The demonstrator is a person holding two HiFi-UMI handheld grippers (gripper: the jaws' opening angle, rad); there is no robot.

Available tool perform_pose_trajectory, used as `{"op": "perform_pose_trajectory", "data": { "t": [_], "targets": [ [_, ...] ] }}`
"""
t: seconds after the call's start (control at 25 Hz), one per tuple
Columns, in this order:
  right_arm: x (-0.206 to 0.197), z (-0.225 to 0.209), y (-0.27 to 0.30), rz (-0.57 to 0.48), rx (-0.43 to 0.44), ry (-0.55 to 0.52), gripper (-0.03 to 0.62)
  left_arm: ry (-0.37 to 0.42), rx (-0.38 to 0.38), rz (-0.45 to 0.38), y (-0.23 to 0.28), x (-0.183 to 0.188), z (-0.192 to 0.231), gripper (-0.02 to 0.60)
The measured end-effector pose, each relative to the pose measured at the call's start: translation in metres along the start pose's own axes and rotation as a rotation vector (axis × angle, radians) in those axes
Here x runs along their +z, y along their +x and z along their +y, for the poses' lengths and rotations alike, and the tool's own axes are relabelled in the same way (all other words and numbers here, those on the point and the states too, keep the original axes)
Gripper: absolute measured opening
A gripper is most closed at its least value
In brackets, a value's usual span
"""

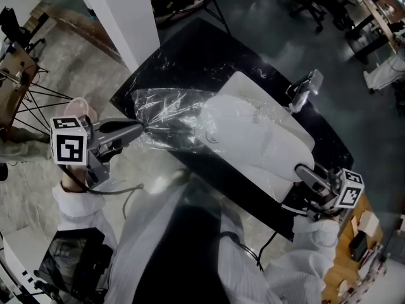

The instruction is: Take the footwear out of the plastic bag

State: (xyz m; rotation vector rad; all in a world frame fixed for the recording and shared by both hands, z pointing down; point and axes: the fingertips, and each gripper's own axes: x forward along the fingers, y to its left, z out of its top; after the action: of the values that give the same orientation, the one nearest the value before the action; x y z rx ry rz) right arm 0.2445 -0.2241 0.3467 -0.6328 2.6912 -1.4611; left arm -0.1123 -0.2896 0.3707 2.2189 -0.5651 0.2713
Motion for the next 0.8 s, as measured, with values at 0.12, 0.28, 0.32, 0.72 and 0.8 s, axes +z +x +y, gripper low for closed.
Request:
{"op": "perform_pose_trajectory", "data": {
  "t": [0.12, 0.28, 0.32, 0.72, 0.8],
  "targets": [
    [0.001, -0.005, -0.019, -0.051, -0.086, 0.006, 0.086, -0.005, 0.055, -0.015, -0.010, -0.001, 0.007, 0.002],
    [0.003, -0.020, -0.041, -0.108, -0.259, -0.002, 0.084, -0.019, 0.186, -0.043, -0.017, -0.001, 0.031, 0.002],
    [0.004, -0.022, -0.045, -0.125, -0.304, -0.004, 0.084, -0.017, 0.217, -0.057, -0.017, 0.000, 0.037, 0.002],
    [0.028, -0.019, -0.019, -0.223, -0.786, -0.357, 0.086, 0.113, 0.568, -0.299, -0.008, 0.043, 0.054, 0.002],
    [0.034, -0.020, 0.003, -0.228, -0.859, -0.467, 0.086, 0.162, 0.620, -0.358, 0.003, 0.052, 0.050, 0.002]
  ]
}}
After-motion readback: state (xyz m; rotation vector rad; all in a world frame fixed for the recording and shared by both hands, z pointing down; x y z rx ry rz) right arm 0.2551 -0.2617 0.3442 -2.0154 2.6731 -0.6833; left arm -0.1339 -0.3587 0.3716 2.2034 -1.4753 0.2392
